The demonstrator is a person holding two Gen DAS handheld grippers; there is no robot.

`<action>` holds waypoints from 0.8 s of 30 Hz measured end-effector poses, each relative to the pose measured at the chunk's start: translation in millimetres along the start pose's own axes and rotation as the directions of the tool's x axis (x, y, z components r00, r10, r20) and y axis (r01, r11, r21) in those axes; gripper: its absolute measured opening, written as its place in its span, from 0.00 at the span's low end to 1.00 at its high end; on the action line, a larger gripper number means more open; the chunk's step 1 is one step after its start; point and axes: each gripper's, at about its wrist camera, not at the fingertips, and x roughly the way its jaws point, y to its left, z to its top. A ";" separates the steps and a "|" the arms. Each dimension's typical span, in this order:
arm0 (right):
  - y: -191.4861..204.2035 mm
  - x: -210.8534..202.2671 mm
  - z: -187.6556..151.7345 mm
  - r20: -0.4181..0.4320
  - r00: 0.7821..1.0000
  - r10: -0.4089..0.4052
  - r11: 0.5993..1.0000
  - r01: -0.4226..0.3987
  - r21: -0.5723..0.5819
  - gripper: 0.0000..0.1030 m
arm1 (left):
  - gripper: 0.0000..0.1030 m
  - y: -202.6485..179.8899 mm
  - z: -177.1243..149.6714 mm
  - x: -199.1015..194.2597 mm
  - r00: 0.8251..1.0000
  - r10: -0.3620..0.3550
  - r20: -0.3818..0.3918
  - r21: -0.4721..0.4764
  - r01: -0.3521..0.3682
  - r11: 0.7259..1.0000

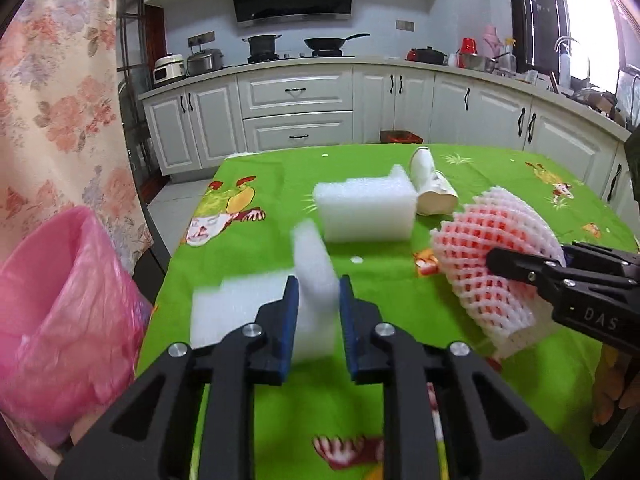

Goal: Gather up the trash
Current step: 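Grasp the pink foam fruit net with the right gripper while the left grasps a white foam block, then carry the foam block and fruit net with both grippers to the pink bin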

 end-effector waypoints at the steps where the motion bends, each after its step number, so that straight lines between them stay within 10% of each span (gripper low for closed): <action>1: 0.4 -4.2 -2.1 0.005 1.000 0.001 1.000 -0.001 -0.001 0.31 | 0.18 -2.1 -3.5 -4.2 1.000 0.002 -0.002 -0.001 -0.002 1.000; 13: 3.4 -45.5 -13.5 0.061 0.998 0.023 1.000 -0.022 -0.015 0.31 | 0.07 -12.7 -20.1 -39.7 0.998 0.049 0.026 0.014 -0.050 0.999; 14: 3.6 -47.6 -13.9 0.061 0.998 0.025 1.000 -0.024 -0.015 0.31 | 0.09 -11.6 -19.5 -40.7 0.997 0.065 0.032 0.001 -0.065 0.998; 17: 3.6 -51.9 -14.4 0.068 0.997 0.027 0.999 -0.025 -0.019 0.31 | 0.64 -2.8 -17.1 -44.2 0.995 0.085 0.050 -0.066 -0.082 0.994; 24: 3.2 -51.3 -14.1 0.064 0.997 0.036 0.999 -0.034 -0.018 0.31 | 0.51 1.8 3.1 -31.0 0.992 0.107 0.072 -0.036 -0.105 0.994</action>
